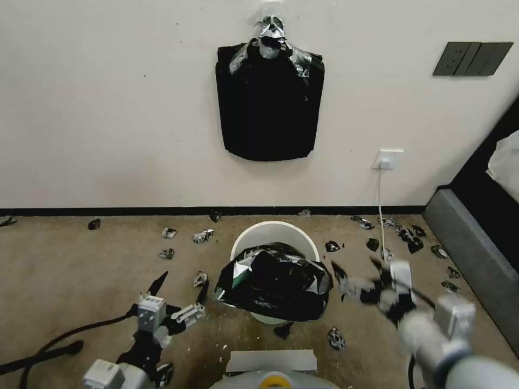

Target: Place a trash bag onto the trash bin.

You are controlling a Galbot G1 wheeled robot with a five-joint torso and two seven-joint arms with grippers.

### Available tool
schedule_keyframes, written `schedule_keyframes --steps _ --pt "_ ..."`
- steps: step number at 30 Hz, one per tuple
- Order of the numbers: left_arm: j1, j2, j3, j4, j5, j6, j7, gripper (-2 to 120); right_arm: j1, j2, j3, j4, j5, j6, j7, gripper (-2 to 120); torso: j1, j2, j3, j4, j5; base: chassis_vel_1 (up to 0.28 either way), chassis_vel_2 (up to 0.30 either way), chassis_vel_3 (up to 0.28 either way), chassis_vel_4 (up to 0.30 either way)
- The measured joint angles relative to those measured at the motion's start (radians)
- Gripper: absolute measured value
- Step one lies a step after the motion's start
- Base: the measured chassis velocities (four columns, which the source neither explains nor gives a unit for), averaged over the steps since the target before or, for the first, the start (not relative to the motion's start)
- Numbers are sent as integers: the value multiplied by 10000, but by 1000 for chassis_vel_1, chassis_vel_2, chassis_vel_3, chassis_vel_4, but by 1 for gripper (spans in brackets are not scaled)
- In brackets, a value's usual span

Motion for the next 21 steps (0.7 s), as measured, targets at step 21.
schedule_keyframes --steps 21 --pt "148 -1630 -454 298 1673 -927 370 100 10012 -836 -6393 -6924 -172 -2388 -5321 100 0 -1 2 -1 -3 0 0 0 0"
